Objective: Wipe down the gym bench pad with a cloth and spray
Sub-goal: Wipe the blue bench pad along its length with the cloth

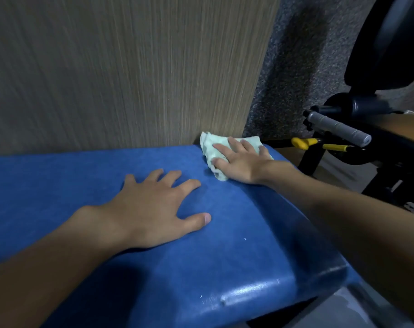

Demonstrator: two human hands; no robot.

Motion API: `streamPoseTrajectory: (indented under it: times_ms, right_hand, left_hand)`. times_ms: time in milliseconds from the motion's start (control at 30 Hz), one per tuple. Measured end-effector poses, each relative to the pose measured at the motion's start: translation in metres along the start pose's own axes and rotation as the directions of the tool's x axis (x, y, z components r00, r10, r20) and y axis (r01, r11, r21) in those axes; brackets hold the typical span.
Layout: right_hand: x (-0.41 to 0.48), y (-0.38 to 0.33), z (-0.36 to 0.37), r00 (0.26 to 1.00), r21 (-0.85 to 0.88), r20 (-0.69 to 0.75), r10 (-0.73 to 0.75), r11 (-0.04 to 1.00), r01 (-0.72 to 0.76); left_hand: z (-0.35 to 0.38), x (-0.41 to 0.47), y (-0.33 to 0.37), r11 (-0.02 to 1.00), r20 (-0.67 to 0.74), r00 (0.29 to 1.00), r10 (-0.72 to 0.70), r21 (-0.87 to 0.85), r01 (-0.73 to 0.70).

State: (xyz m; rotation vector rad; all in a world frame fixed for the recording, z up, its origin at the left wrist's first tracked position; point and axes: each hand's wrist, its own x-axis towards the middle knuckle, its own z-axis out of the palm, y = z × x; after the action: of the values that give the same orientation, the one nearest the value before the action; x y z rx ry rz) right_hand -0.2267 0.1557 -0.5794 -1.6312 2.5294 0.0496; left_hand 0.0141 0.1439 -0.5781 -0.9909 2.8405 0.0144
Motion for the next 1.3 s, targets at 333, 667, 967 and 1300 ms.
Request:
streamPoseTrajectory:
  times_ms: [333, 667, 967, 1300]
  right_hand:
    - [-0.032, -0.002, 0.005, 0.999, 0.003, 0.011, -0.034, 0.999, 0.034]
    - [-0.203, 0.012, 0.028, 0.983, -0.112, -0.023, -0.183, 0.977, 0.179]
    - [-0.140, 0.001, 0.018, 0.991, -0.046, 0.017, -0.131, 0.990, 0.131]
    - [0.011, -0.030, -0.004, 1.000, 0.023, 0.017, -0.002, 1.000, 0.002]
  left_hand:
    - [-0.007, -0.004, 0.001, 1.000, 0.010, 1.000, 0.001, -0.029, 0.000]
    - [-0.011, -0.013, -0.003, 0.997, -0.032, 0.999, -0.009, -0.076, 0.006]
    - [-0.008, -0.019, -0.016, 0.998, 0.009, 0.999, -0.037, -0.058, 0.037]
    - [-0.003, -0.016, -0.018, 1.000, -0.052, 0.999, -0.011, -0.027, 0.010]
